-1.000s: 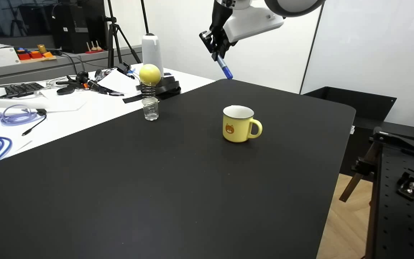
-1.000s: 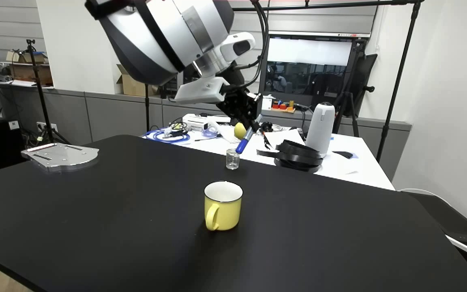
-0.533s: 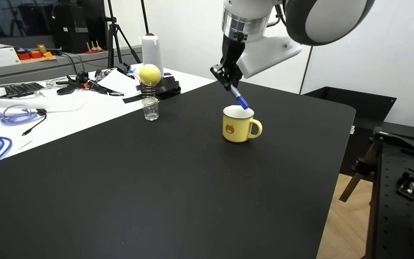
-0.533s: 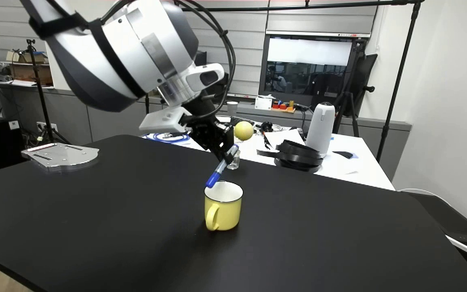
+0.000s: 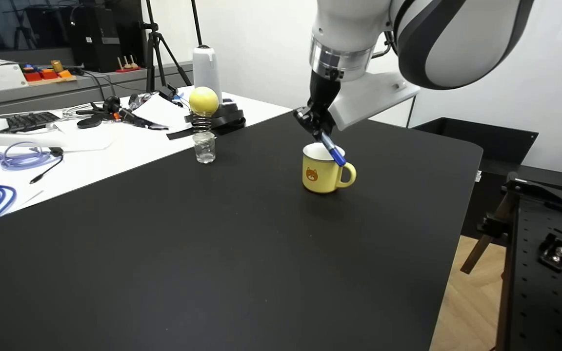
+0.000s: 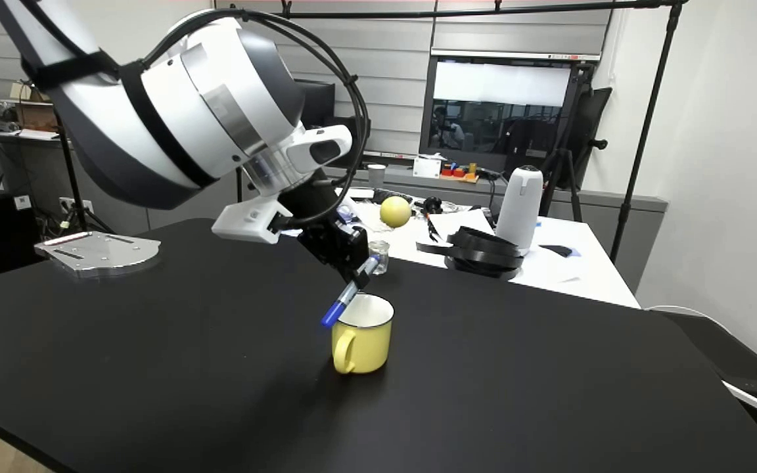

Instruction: Put the blue marker inside the yellow mug

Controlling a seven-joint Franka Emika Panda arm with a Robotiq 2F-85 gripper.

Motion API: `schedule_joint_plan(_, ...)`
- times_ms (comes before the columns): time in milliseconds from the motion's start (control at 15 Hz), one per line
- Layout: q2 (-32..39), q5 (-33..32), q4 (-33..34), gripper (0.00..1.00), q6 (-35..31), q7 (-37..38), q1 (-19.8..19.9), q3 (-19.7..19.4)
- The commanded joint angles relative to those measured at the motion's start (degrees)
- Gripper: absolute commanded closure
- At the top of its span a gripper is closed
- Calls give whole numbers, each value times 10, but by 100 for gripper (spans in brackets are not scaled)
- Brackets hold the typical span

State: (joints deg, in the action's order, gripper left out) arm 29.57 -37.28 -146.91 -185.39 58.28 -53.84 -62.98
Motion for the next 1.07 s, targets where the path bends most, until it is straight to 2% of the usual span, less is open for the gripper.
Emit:
schedule_joint_plan(0,-2,15,-6,95,-17,14,-10,-14)
schedule_joint_plan(67,-15,19,-7,95,-13,10,-5,-10)
schedule_joint_plan(133,-19,128,-18,95,-13,-80,-11,1)
schedule_joint_plan(533,-14,387,-9,95,-22,-245,-18,13)
schedule_joint_plan(800,-9,490,-3,95,-18,-322,0,49)
schedule_joint_plan(1000,-3,529,4,95,-21,-349,25,83)
